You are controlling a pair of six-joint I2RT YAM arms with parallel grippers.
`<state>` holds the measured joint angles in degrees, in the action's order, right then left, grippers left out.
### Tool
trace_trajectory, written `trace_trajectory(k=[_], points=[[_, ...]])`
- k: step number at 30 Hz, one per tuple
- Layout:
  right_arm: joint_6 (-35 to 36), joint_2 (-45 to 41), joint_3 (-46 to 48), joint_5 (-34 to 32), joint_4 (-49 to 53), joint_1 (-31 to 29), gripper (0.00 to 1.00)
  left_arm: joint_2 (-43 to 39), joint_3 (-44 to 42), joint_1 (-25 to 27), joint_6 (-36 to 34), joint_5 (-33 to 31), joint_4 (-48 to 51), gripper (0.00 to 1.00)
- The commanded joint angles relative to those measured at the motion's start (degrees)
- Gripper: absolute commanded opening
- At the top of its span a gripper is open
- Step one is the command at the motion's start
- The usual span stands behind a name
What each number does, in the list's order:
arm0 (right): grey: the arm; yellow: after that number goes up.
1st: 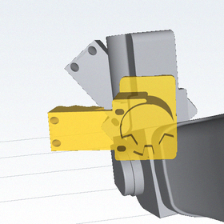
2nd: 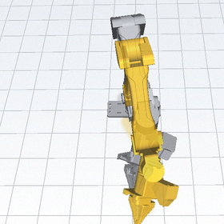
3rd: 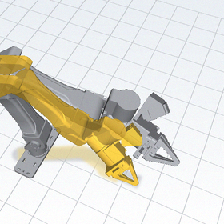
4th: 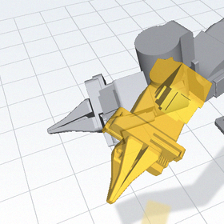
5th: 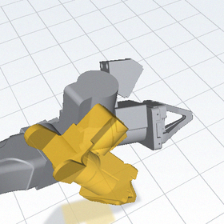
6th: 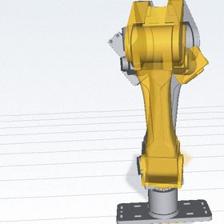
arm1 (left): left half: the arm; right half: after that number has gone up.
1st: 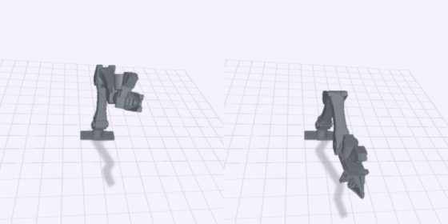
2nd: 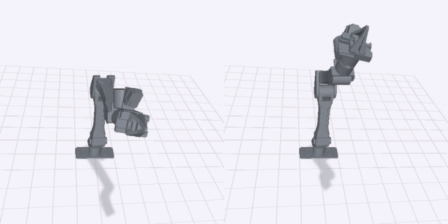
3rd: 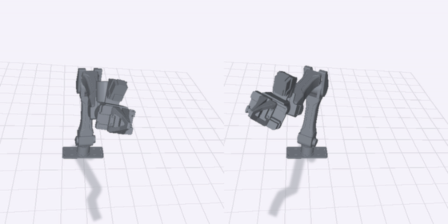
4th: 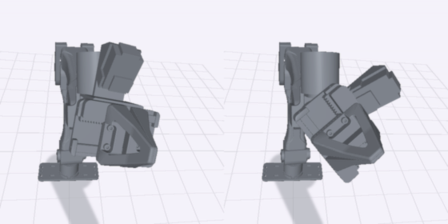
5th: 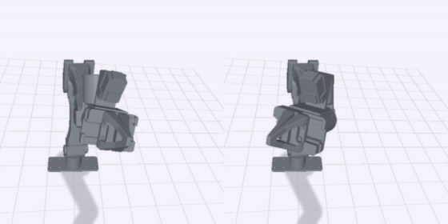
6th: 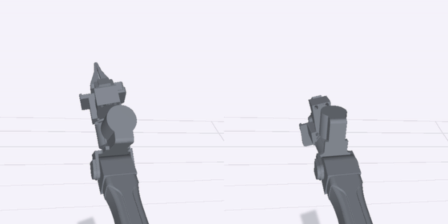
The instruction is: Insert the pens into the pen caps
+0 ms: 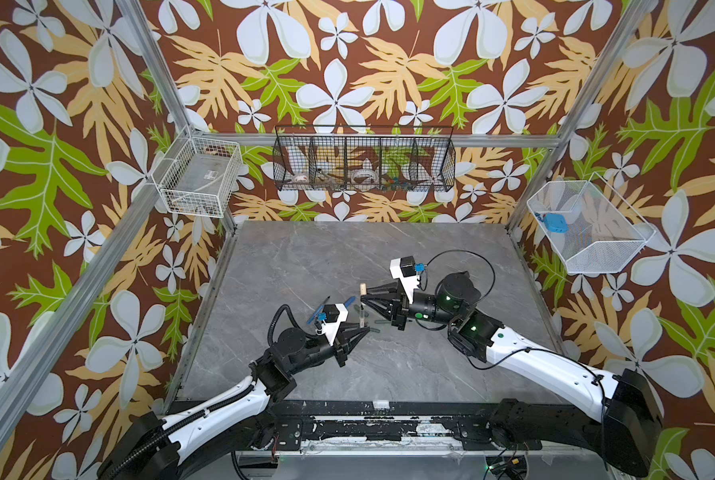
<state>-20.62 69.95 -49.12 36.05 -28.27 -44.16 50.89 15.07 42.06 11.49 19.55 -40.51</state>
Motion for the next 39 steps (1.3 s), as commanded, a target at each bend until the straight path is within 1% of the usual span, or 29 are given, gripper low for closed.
trace_trajectory(k=[1, 10, 15, 29, 33, 39], points=[[-0.9, 0.2, 0.2, 1.4, -2.8, 0.0, 0.18, 0.1, 0.5, 0.0, -0.4, 0.1, -0.8, 0.00], [-1.6, 0.7, 1.4, 2.6, -3.1, 0.0, 0.18, 0.1, 0.5, 0.0, -0.4, -0.3, -0.9, 0.00], [-1.8, 0.5, 2.2, 2.0, -2.9, 0.0, 0.18, -0.4, 0.3, 0.0, -0.5, -0.6, -1.0, 0.00], [-4.7, 1.7, 3.8, 2.8, -7.3, -0.1, 0.18, -0.2, 0.3, 0.0, -0.5, -0.5, -0.9, 0.00], [-4.2, 1.2, 3.4, 1.9, -6.8, -0.1, 0.18, -0.1, 0.3, 0.0, -0.5, -0.5, -0.8, 0.00], [-0.9, 0.0, 0.4, 0.7, -3.0, 0.0, 0.18, -0.2, 0.4, -0.1, -0.6, -0.4, -0.7, 0.00]])
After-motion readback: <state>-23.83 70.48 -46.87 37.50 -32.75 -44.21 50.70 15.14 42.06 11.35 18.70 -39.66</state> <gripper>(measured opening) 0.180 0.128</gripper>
